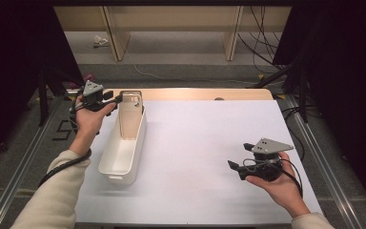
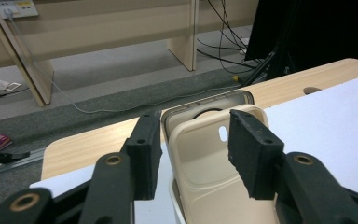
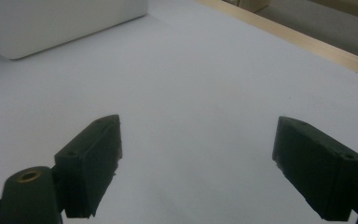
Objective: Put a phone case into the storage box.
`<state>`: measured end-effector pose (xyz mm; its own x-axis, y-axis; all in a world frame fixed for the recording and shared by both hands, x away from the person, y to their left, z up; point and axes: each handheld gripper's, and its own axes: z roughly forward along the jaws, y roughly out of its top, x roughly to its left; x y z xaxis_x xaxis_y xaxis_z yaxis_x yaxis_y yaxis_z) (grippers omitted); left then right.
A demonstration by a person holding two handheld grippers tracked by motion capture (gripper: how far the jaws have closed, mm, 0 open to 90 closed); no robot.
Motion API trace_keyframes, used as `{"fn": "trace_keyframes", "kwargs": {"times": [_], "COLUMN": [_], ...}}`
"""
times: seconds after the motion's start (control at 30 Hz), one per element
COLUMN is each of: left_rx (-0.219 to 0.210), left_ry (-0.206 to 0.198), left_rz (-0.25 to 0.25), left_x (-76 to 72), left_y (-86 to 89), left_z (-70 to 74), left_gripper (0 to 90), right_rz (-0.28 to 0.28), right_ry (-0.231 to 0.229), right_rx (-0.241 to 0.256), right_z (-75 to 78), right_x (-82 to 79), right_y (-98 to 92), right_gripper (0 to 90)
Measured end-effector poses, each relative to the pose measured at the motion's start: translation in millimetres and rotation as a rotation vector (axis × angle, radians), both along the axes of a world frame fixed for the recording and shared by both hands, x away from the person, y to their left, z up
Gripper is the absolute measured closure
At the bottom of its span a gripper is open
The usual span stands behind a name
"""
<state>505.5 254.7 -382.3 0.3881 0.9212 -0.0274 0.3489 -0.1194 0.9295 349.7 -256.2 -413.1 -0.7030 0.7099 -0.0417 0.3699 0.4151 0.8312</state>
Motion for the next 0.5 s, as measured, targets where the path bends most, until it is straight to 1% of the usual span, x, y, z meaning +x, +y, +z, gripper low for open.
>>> {"fn": "trace_keyframes", "kwargs": {"times": [0.07, 0.17, 0.27, 0.3, 0.37, 0.4, 0.43, 0.5], "left_rx": [-0.015, -0.017, -0.031, -0.032, -0.050, -0.051, -0.041, -0.046], "left_ry": [0.013, 0.012, 0.017, 0.024, 0.038, 0.046, 0.046, 0.050], "left_rz": [-0.005, -0.004, -0.004, -0.009, -0.035, -0.030, -0.032, -0.044], "left_x": [-2.1, -6.8, -11.6, -12.8, -14.6, -15.7, -16.9, -19.2], "left_y": [0.0, -0.5, -0.9, -1.2, -1.6, -1.8, -1.9, -2.6], "left_z": [1.2, 2.8, 4.7, 5.3, 6.2, 6.7, 7.4, 8.7], "left_gripper": [50.2, 46.7, 42.5, 40.5, 35.8, 33.1, 30.4, 27.7], "right_rz": [0.000, 0.001, 0.000, 0.000, 0.000, 0.000, 0.001, 0.000], "right_ry": [0.000, 0.001, 0.001, 0.002, 0.001, 0.002, 0.001, 0.001], "right_rx": [0.000, -0.001, 0.000, -0.001, 0.000, 0.000, -0.001, -0.001], "right_z": [0.1, -0.1, 0.1, -0.1, -0.1, 0.0, 0.1, 0.2], "right_x": [-0.1, 0.0, -0.2, 0.0, -0.1, -0.2, -0.2, -0.4], "right_y": [0.1, 0.2, 0.2, 0.2, 0.3, 0.4, 0.4, 0.3], "right_gripper": [16.5, 16.5, 16.5, 16.5, 16.5, 16.5, 16.5, 16.5]}}
